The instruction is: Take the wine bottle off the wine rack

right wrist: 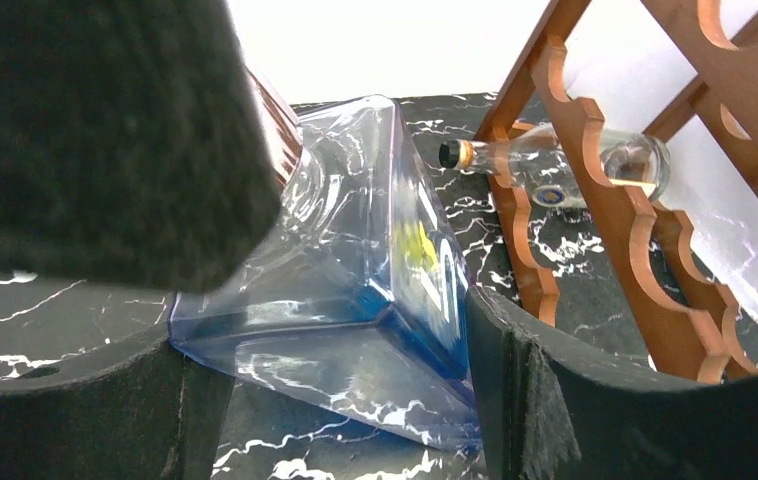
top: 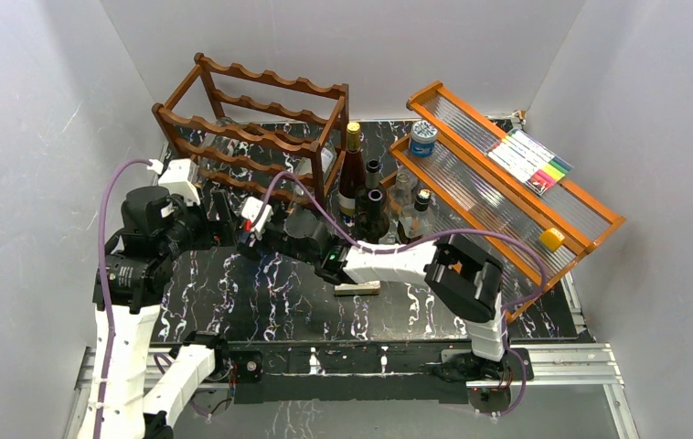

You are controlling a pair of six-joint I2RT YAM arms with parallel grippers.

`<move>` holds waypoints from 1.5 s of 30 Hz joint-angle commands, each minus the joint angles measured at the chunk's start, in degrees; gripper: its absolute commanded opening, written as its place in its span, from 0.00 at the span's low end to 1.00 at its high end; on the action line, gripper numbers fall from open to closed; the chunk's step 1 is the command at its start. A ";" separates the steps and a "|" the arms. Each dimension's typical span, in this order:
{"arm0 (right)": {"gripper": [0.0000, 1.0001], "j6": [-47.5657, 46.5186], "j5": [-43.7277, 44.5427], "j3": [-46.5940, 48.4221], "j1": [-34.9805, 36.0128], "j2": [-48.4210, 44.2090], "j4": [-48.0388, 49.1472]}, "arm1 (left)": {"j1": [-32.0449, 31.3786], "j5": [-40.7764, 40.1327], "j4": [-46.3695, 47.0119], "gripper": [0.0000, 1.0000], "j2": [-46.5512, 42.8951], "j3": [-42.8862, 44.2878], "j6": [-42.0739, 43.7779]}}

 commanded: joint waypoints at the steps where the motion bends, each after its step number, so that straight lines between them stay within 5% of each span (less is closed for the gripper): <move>1: 0.21 7.82 3.49 -3.07 0.24 -6.47 3.73 | -0.32 1.29 0.84 0.94 0.37 2.65 -0.12; 23: 0.17 21.24 8.19 -15.50 -5.66 -23.79 -3.70 | -0.31 -1.19 4.07 0.98 0.14 0.96 -1.26; 45: 0.16 16.04 16.51 -25.24 -8.80 -34.69 -5.49 | -0.31 1.80 6.62 0.98 1.27 -1.52 -3.89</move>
